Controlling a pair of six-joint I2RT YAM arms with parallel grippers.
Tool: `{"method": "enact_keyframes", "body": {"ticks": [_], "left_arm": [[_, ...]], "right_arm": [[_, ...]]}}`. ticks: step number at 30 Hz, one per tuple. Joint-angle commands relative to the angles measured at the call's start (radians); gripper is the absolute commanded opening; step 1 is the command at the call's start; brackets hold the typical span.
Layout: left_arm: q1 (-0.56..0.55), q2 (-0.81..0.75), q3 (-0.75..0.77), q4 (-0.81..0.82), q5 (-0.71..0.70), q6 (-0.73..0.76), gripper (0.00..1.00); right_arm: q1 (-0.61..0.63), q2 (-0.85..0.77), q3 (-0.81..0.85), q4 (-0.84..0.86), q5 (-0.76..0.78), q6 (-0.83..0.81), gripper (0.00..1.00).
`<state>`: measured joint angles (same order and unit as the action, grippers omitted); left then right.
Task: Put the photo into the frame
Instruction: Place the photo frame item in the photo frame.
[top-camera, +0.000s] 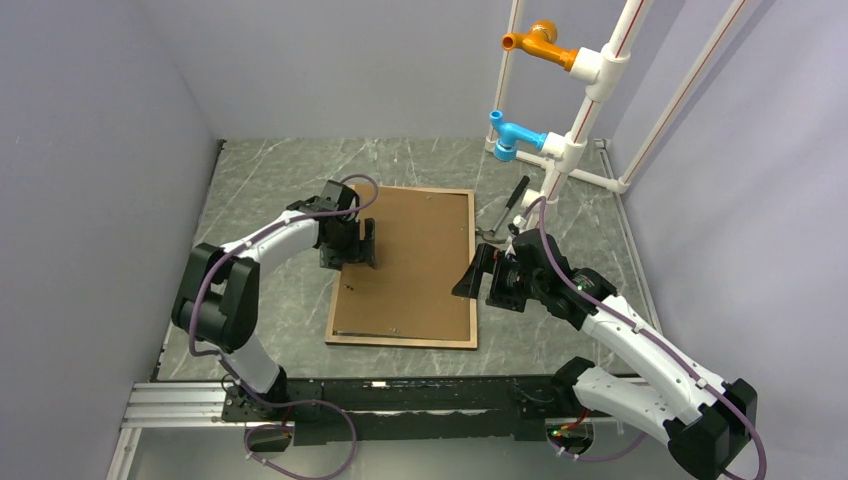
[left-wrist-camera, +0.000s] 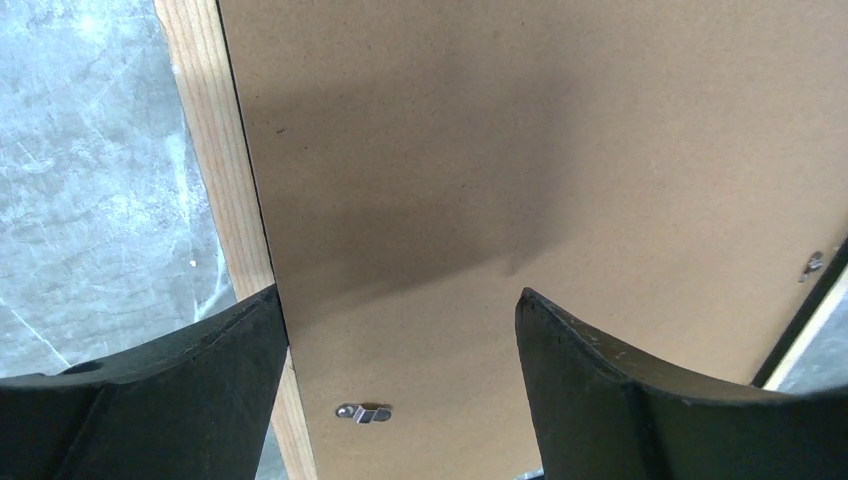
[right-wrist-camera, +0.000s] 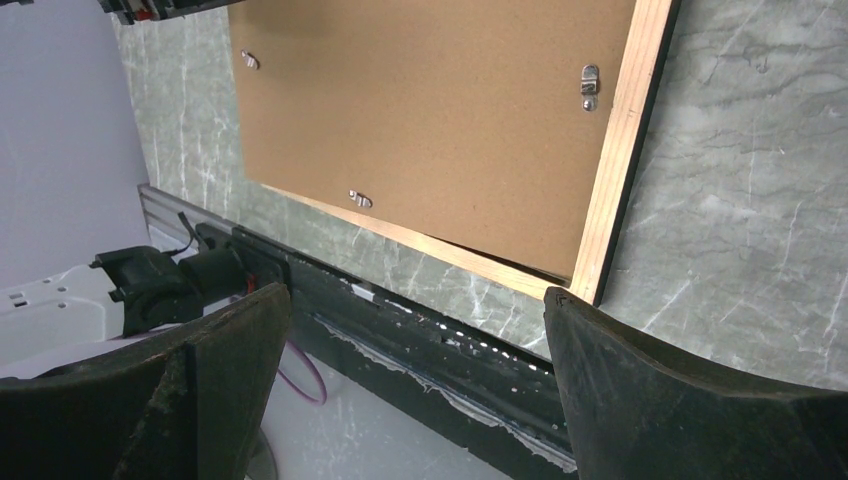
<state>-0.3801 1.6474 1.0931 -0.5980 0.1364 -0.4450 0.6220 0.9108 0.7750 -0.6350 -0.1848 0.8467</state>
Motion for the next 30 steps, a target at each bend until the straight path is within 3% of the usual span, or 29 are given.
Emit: {"method": "enact_keyframes", "body": {"ticks": [1,18,24,30], "left_arm": [[-0.028,0.028,0.065,-0.034,-0.064,0.022,0.84],[-0.124,0.012,0.115,-0.152,-0.369,-0.005,0.85],[-0.124,-0.081,0.047,-0.120,-0.397,-0.031,0.85],[-0.123,-0.193,-0.032,-0.055,-0.337,-0.039,0.85]], "right_arm": [[-0.007,-0.004,0.006,0.020,-0.006,0.004,0.99],[-0.008,0.001,-0.003,0.014,-0.001,-0.001,0.99],[-0.009,0.018,0.000,-0.005,0.018,-0.018,0.99],[-0.008,0.049,-0.002,-0.023,0.038,-0.040,0.99]]}}
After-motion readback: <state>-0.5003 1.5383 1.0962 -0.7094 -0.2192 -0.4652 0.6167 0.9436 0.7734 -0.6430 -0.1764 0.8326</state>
